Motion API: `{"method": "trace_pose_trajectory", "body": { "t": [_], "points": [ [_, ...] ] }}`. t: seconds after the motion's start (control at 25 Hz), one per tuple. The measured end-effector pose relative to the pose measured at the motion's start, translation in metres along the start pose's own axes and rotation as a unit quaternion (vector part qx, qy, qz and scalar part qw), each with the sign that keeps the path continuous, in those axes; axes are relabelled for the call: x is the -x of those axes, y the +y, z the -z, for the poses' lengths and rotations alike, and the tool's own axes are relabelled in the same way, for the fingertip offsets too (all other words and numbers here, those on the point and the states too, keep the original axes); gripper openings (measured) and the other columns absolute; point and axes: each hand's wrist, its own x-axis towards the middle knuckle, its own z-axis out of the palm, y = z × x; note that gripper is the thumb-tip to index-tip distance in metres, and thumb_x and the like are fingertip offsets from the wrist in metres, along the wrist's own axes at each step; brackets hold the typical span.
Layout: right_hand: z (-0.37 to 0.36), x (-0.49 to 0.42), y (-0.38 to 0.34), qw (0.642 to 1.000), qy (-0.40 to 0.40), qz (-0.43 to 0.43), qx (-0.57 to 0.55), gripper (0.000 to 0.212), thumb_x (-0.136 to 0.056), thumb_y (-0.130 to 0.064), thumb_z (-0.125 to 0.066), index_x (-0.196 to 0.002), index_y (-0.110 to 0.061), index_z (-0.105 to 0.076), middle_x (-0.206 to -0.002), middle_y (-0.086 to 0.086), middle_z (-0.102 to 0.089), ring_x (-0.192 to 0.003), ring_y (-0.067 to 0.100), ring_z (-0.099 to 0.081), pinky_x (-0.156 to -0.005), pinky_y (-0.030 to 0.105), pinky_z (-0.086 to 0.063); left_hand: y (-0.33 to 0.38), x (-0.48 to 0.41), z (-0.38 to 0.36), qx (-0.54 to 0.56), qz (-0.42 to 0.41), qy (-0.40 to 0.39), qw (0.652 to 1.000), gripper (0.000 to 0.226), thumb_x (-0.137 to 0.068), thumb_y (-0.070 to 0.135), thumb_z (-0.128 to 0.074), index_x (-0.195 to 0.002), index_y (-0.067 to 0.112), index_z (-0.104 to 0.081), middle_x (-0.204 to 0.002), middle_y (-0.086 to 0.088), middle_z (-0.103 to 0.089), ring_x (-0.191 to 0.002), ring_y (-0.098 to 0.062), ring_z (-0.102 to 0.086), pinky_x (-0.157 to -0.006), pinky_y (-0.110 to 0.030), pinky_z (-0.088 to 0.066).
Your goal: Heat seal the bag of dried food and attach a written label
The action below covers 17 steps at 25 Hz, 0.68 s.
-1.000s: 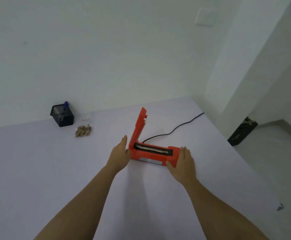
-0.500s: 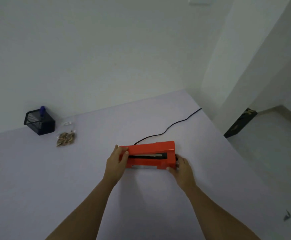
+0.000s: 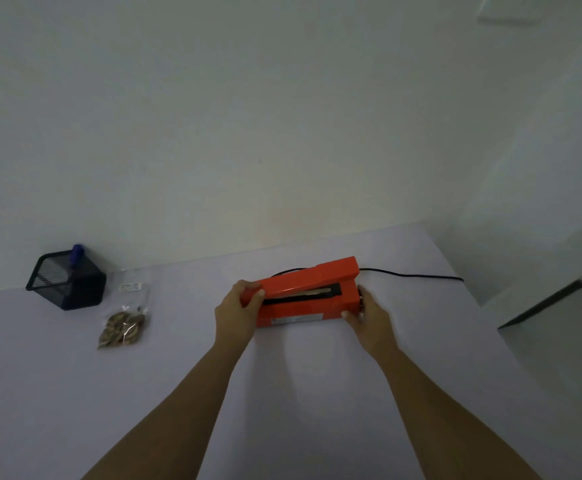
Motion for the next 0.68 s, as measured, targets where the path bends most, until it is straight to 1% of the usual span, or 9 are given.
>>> {"method": "trace_pose_trajectory", "body": {
  "t": [0.08, 0.16, 0.32, 0.44, 0.48, 0.56, 0.6, 0.64, 0.68],
  "points": [
    [-0.002, -0.029, -0.004, 1.0, -0.002, 0.006, 0.006, 0.06, -0.085, -0.013, -0.065, -0.138, -0.005, -0.036, -0.129, 0.016, -0.057, -0.117, 0.03, -0.055, -0.097, 0.031, -0.041, 0.008, -0.025, -0.006, 0.007, 0.003, 0.008, 1.0, 0.018, -0.091, 0.026, -0.057, -0.105, 0.017, -0.063, -0.095, 0.002, -0.06, -0.087, -0.016, -0.053, -0.071, -0.023, -0.037],
    [-0.005, -0.056, -0.007, 1.0, 0.001, 0.017, 0.018, 0.058, -0.086, -0.012, -0.064, -0.137, -0.006, -0.037, -0.126, 0.016, -0.058, -0.115, 0.03, -0.056, -0.093, 0.027, -0.039, 0.014, -0.05, -0.011, 0.01, 0.004, 0.016, 1.0, 0.018, -0.091, 0.026, -0.057, -0.106, 0.018, -0.063, -0.095, 0.002, -0.06, -0.088, -0.016, -0.053, -0.074, -0.023, -0.036],
    [-0.01, -0.1, -0.012, 0.999, 0.008, 0.035, 0.031, 0.058, -0.086, -0.013, -0.063, -0.137, -0.005, -0.037, -0.126, 0.019, -0.058, -0.116, 0.033, -0.056, -0.097, 0.037, -0.042, 0.021, -0.084, -0.018, 0.028, -0.003, 0.026, 0.999, 0.017, -0.091, 0.025, -0.056, -0.105, 0.018, -0.063, -0.094, 0.002, -0.059, -0.086, -0.016, -0.053, -0.073, -0.023, -0.036],
    [-0.016, -0.119, -0.008, 0.998, 0.007, 0.034, 0.049, 0.058, -0.087, -0.014, -0.062, -0.138, -0.007, -0.036, -0.127, 0.019, -0.058, -0.117, 0.034, -0.055, -0.099, 0.041, -0.042, 0.023, -0.095, -0.024, 0.041, -0.002, 0.043, 0.998, 0.016, -0.091, 0.025, -0.056, -0.103, 0.016, -0.063, -0.092, 0.002, -0.058, -0.084, -0.017, -0.053, -0.064, -0.02, -0.038],
    [-0.015, -0.121, -0.01, 0.998, 0.003, 0.033, 0.057, 0.058, -0.087, -0.014, -0.061, -0.139, -0.007, -0.035, -0.128, 0.019, -0.057, -0.117, 0.034, -0.054, -0.099, 0.041, -0.042, 0.023, -0.096, -0.025, 0.038, -0.005, 0.043, 0.998, 0.016, -0.091, 0.025, -0.056, -0.103, 0.016, -0.063, -0.091, 0.001, -0.058, -0.085, -0.018, -0.054, -0.064, -0.02, -0.039],
    [-0.013, -0.126, -0.011, 0.997, -0.001, 0.034, 0.066, 0.06, -0.088, -0.015, -0.06, -0.14, -0.007, -0.032, -0.13, 0.02, -0.055, -0.119, 0.035, -0.052, -0.1, 0.042, -0.041, 0.022, -0.097, -0.028, 0.027, -0.011, 0.037, 0.999, 0.016, -0.091, 0.026, -0.056, -0.103, 0.018, -0.062, -0.097, -0.001, -0.061, -0.096, -0.024, -0.058, -0.072, -0.025, -0.041],
    [-0.016, -0.126, -0.007, 0.997, 0.0, 0.039, 0.068, 0.062, -0.088, -0.016, -0.06, -0.141, -0.006, -0.03, -0.131, 0.02, -0.053, -0.121, 0.036, -0.051, -0.101, 0.042, -0.04, 0.019, -0.099, -0.029, 0.026, -0.016, 0.036, 0.999, 0.016, -0.091, 0.027, -0.056, -0.104, 0.02, -0.062, -0.107, -0.005, -0.062, -0.107, -0.027, -0.057, -0.079, -0.028, -0.043],
    [-0.017, -0.124, -0.008, 0.997, 0.004, 0.033, 0.076, 0.064, -0.088, -0.017, -0.06, -0.142, -0.005, -0.027, -0.134, 0.021, -0.051, -0.123, 0.036, -0.048, -0.102, 0.043, -0.038, 0.019, -0.1, -0.028, 0.012, -0.01, 0.031, 0.999, 0.018, -0.091, 0.029, -0.056, -0.106, 0.021, -0.062, -0.123, -0.011, -0.059, -0.119, -0.029, -0.051, -0.089, -0.032, -0.044],
    [-0.018, -0.122, -0.008, 0.997, 0.013, 0.023, 0.079, 0.067, -0.088, -0.018, -0.06, -0.143, -0.004, -0.024, -0.136, 0.022, -0.048, -0.125, 0.037, -0.046, -0.103, 0.042, -0.036, 0.019, -0.101, -0.027, 0.0, -0.007, 0.029, 1.0, 0.022, -0.091, 0.03, -0.056, -0.11, 0.022, -0.061, -0.138, -0.016, -0.049, -0.129, -0.03, -0.043, -0.097, -0.034, -0.039]
  ]
}}
